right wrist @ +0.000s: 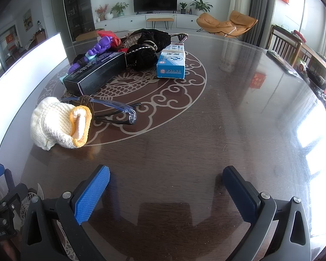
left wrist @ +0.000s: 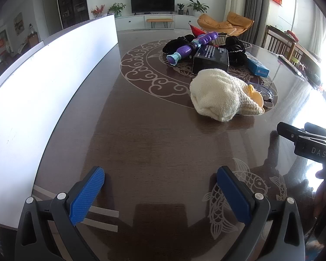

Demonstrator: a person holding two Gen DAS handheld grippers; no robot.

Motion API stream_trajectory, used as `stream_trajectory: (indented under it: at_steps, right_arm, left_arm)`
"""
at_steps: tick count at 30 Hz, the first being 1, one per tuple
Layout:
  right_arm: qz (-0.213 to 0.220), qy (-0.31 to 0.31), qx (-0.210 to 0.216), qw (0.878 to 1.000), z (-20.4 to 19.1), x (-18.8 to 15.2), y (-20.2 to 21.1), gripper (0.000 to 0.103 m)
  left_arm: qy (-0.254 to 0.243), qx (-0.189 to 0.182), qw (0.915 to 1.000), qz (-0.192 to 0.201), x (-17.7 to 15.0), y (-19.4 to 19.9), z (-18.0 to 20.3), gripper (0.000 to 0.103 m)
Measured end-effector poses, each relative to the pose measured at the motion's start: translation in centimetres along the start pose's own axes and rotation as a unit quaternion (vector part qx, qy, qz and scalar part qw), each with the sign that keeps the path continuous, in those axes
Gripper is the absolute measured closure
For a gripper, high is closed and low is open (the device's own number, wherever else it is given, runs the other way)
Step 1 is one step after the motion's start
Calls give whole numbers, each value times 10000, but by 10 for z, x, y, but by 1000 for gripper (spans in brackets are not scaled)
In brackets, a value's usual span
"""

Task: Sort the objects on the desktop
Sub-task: 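Move the right tool toward the blue-framed glasses while the left tool pulls back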

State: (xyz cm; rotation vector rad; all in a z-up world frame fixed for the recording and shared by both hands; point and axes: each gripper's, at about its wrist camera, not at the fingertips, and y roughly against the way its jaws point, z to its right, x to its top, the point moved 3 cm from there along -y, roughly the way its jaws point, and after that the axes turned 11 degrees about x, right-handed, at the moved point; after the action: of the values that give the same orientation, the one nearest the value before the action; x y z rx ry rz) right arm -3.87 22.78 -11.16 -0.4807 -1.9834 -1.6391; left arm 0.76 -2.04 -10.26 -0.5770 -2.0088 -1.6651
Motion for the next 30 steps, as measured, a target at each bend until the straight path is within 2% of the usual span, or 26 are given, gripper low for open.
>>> stream_trajectory:
  at_steps: [10, 18, 21, 23, 27, 30]
  right_arm:
    - [0, -1, 1, 10000, 0, 0, 0, 0]
    - [-40, -2, 14, 10000, 0, 0, -2, 0]
    - [-222, -13, 232, 9995, 1, 5, -3, 0]
    - [-80, -9, 420, 9991, -1, 11, 2, 0]
    - [109, 303, -12, 9995, -8, 35, -1, 0]
    - [-57, 675, -296, 9973, -25, 48, -20, 0]
  left_arm:
    - [-231, -169, 9996, 30, -5, 2, -6, 0]
    - [138, 78, 9999, -23, -8, -3, -39, 0]
    - [189, 113, 9997, 42, -10, -3, -42, 0]
    - [226, 137, 9996, 71, -11, -2, -42, 0]
    - [292, 186, 9993, 113, -10, -3, -42, 0]
    - [302, 194, 9993, 130, -10, -3, -41, 0]
